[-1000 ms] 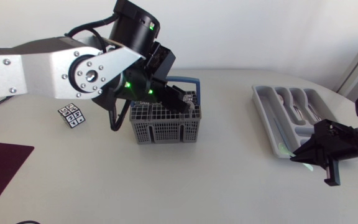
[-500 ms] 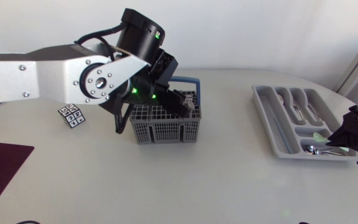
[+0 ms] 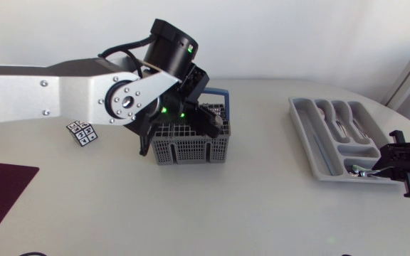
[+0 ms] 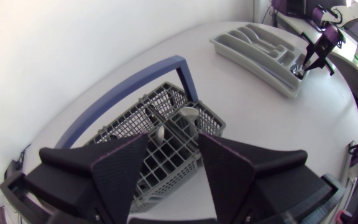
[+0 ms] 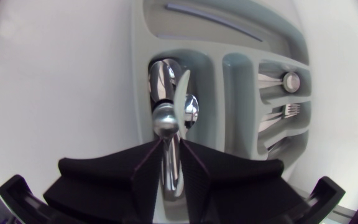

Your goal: Transfer all utensils from the basket to the drawer tray.

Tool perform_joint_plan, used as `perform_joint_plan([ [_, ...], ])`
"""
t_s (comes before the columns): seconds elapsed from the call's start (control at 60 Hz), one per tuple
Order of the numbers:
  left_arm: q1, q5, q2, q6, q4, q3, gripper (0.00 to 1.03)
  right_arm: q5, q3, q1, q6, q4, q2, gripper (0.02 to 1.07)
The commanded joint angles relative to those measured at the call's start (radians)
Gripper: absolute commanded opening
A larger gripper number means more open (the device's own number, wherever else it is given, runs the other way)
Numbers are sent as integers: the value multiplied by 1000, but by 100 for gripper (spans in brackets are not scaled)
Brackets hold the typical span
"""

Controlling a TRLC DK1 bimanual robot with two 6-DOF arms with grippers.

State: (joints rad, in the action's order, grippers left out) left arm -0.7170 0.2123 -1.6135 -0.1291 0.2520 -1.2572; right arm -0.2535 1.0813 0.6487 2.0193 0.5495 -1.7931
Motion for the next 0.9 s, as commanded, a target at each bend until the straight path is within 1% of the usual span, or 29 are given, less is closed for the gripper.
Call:
perform_joint_plan([
  [0.0, -9, 15, -26, -14, -7, 4, 57, -10, -24, -6, 35, -14, -20, 57],
  [0.033, -10, 18, -29, -14, -7, 1, 57, -18, -24, -3, 35, -14, -19, 87],
  [0.05, -12, 21, -29, -15, -7, -1, 57, -27, -24, -1, 35, -14, -15, 105],
  [0.117, -15, 24, -36, -21, -7, -2, 57, -38, -29, 2, 33, -11, -3, 103],
  [0.2, -18, 32, -40, -24, -8, -5, 57, -86, -32, 5, 32, 7, 24, 103],
  [0.4, -21, 65, -77, -35, -11, -34, 57, -176, -12, -7, -13, 167, 100, 103],
  [0.517, -35, 108, -109, -63, -23, -42, 57, -222, -24, -26, -57, 239, 147, 103],
  [0.567, -38, 141, -121, -79, -45, -38, 57, -239, -31, -37, -73, 277, 167, 103],
  [0.667, -39, 167, -131, -92, -82, -21, 57, -302, -43, -55, -137, 296, 209, 103],
  [0.717, -39, 174, -132, -115, -135, 8, 57, -331, -41, -66, -162, 323, 224, 103],
  [0.783, -41, 191, -131, -149, -223, 56, 57, -362, -32, -87, -240, 326, 233, 103],
  [0.883, -38, 197, -123, -173, -319, 113, 57, -415, -21, -115, -329, 331, 242, 102],
])
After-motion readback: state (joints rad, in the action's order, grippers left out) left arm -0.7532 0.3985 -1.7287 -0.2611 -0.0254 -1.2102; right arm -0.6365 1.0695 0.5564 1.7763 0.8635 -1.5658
